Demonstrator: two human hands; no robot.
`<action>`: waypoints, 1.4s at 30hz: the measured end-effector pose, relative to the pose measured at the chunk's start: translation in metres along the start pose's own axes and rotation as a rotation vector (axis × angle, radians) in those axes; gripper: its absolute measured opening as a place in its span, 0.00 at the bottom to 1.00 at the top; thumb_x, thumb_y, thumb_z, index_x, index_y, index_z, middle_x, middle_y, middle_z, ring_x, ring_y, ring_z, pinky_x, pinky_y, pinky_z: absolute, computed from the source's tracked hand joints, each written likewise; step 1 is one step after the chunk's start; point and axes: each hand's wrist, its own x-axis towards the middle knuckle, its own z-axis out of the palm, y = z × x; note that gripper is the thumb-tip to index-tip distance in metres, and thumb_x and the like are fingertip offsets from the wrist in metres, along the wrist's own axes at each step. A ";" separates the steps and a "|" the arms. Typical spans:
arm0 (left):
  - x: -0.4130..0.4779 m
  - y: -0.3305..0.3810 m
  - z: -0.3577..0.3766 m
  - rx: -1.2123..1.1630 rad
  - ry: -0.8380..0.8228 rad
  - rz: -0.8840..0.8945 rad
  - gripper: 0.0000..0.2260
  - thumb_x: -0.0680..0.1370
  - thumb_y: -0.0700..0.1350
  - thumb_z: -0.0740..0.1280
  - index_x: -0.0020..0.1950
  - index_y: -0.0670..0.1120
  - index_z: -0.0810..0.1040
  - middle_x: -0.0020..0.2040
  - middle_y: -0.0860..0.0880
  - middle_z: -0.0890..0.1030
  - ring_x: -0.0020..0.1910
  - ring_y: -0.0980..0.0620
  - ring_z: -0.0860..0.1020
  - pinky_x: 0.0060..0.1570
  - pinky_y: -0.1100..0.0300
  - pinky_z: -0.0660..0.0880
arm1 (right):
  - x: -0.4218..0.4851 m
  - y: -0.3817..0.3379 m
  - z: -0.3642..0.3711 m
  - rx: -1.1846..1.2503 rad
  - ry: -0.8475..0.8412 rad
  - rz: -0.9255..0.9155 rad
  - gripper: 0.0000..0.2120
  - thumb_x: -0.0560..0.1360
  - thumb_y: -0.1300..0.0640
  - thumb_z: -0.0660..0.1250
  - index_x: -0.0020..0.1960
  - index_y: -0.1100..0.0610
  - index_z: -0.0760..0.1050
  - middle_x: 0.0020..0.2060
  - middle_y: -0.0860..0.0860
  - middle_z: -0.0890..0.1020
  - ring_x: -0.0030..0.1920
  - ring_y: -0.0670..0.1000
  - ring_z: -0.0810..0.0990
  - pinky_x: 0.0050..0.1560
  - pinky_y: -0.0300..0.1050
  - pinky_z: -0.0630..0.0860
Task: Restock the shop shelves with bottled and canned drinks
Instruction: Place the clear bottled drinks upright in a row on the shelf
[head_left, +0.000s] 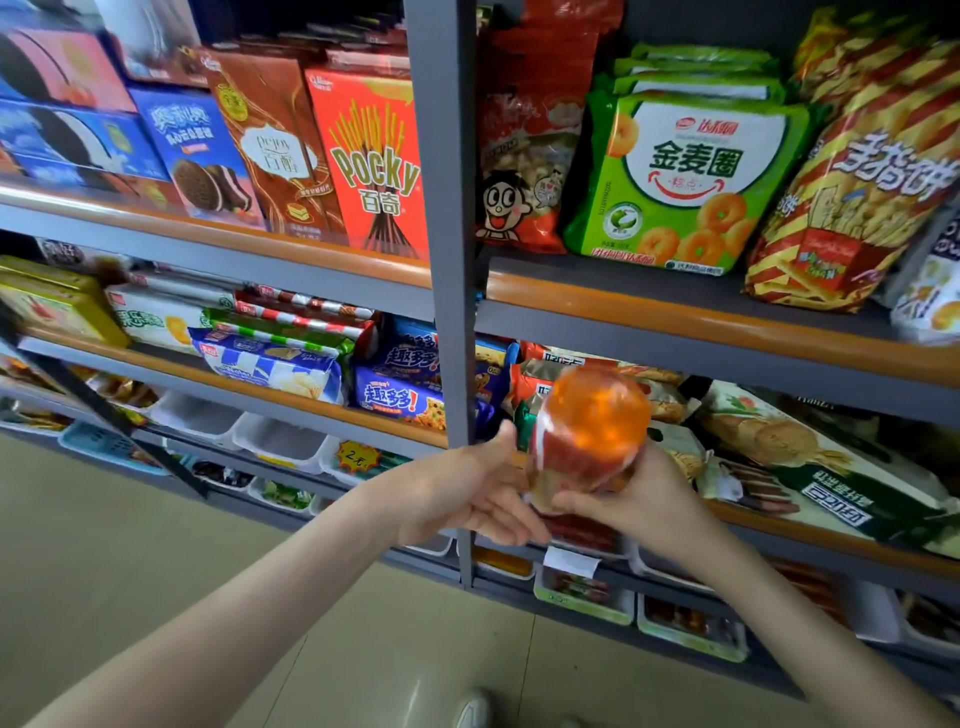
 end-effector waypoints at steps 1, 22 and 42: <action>-0.002 0.000 0.001 0.095 0.017 0.068 0.27 0.83 0.58 0.45 0.54 0.44 0.79 0.43 0.44 0.84 0.39 0.53 0.81 0.43 0.62 0.78 | -0.001 -0.002 -0.004 0.063 0.023 0.022 0.36 0.59 0.44 0.81 0.62 0.48 0.71 0.51 0.41 0.81 0.54 0.40 0.79 0.54 0.36 0.75; 0.019 0.041 0.023 1.190 0.715 1.401 0.33 0.68 0.62 0.71 0.63 0.40 0.73 0.55 0.45 0.82 0.55 0.48 0.80 0.53 0.57 0.77 | -0.020 -0.048 -0.059 0.567 -0.146 0.207 0.24 0.80 0.52 0.53 0.35 0.50 0.84 0.31 0.52 0.83 0.27 0.46 0.81 0.28 0.42 0.78; -0.005 0.104 0.031 0.372 -0.179 0.597 0.33 0.73 0.52 0.71 0.74 0.63 0.59 0.69 0.52 0.74 0.63 0.53 0.77 0.62 0.51 0.75 | -0.023 -0.068 -0.096 0.716 0.245 -0.153 0.40 0.55 0.45 0.81 0.63 0.42 0.68 0.47 0.48 0.85 0.47 0.52 0.85 0.38 0.48 0.81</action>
